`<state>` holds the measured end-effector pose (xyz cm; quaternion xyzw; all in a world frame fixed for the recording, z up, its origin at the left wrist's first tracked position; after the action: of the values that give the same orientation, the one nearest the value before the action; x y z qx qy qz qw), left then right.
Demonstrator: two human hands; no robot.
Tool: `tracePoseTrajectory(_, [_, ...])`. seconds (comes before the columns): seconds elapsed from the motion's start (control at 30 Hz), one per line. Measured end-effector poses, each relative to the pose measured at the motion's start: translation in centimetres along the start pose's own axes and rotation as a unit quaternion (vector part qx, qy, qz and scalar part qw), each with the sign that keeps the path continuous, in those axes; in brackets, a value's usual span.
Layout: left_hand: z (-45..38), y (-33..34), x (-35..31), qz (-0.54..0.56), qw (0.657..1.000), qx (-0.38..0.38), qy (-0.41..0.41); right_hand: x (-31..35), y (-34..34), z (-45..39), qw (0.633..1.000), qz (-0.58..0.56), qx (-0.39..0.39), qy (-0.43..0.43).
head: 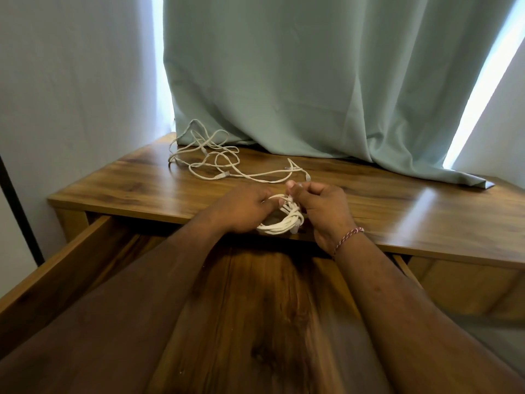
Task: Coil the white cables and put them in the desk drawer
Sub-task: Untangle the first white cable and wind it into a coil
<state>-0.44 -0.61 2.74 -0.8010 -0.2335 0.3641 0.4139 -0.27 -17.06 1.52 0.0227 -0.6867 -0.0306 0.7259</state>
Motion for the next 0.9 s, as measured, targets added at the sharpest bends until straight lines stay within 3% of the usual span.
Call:
tracePoseTrajectory(0.17, [-0.1,1.1,0.3,0.037,0.996,-0.074,-0.035,0.0,0.3,-0.2,0.996,0.079,-0.005,-0.027])
tracePoseTrajectory(0.3, [-0.4,0.8,0.0,0.083,0.982,-0.140,-0.097,-0.2,0.7,0.2,0.995,0.071,0.065,-0.022])
tracePoseTrajectory(0.43, [0.1,0.2,0.8,0.222,0.935,-0.218,-0.168,0.4,0.6,0.6,0.993,-0.014,0.110,0.046])
tracePoseTrajectory(0.5, [0.5,0.0,0.6,0.296,0.912,-0.212,-0.189,0.4,0.5,0.6,0.994,-0.031,0.094,0.050])
tracePoseTrajectory(0.73, [0.7,-0.1,0.2,0.325,0.920,-0.171,-0.137,0.0,0.2,0.3,0.996,-0.044,0.049,0.066])
tracePoseTrajectory(0.9, [0.6,0.4,0.7,0.229,0.951,-0.193,-0.074,0.1,0.4,0.6,0.997,-0.042,0.047,0.054])
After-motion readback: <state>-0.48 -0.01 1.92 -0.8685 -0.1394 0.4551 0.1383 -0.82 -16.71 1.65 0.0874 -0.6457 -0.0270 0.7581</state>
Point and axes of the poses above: each hand's wrist, its own z-axis away from the middle knuckle, its own y-axis out of the palm, x = y × z, the point moved 3 cm from there along -z, towards the middle knuckle, and after that the axes turned 13 degrees about y, right-handed, at the moved point
